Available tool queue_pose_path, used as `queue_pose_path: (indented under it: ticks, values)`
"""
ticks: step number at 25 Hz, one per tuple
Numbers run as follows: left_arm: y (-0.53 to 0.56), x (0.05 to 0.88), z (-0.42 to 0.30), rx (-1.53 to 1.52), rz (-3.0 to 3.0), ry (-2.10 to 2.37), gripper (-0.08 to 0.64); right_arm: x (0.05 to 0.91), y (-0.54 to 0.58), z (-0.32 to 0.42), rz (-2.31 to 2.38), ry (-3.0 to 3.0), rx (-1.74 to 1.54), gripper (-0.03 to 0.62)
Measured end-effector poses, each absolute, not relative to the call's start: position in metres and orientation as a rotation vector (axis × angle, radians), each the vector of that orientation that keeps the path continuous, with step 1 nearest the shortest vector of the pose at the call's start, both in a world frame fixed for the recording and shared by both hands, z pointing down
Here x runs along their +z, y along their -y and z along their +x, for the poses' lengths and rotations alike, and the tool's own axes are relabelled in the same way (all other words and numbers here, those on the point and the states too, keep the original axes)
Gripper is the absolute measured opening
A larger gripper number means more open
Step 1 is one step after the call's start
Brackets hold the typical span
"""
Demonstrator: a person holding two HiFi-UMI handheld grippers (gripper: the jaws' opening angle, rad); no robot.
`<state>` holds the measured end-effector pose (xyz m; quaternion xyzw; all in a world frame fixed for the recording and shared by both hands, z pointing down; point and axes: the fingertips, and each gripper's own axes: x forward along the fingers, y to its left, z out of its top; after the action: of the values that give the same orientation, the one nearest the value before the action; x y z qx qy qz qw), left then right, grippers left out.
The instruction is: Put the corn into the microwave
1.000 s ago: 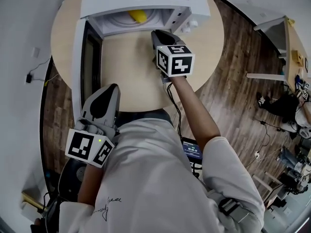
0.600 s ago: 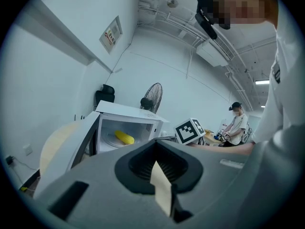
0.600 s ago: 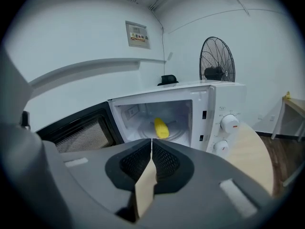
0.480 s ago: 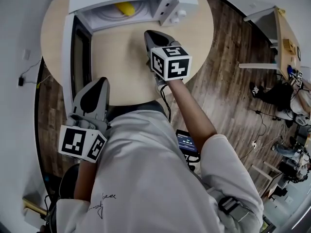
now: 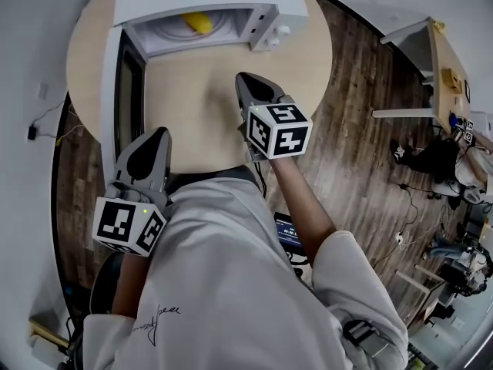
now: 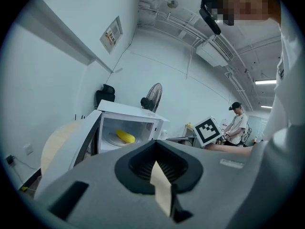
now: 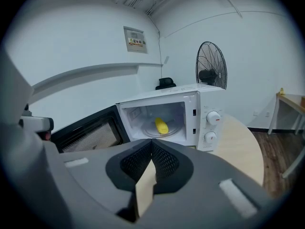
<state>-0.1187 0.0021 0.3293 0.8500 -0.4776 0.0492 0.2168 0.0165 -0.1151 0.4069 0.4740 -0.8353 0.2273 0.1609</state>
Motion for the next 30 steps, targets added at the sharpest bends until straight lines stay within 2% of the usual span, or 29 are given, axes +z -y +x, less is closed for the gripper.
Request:
queue_pose_path:
  ticks: [30]
  values:
    - [0.008, 0.343, -0.16, 0.183, 2.238, 1.482, -0.012, 0.357, 0.032, 0.05, 1.462, 2.352, 0.675, 0.011]
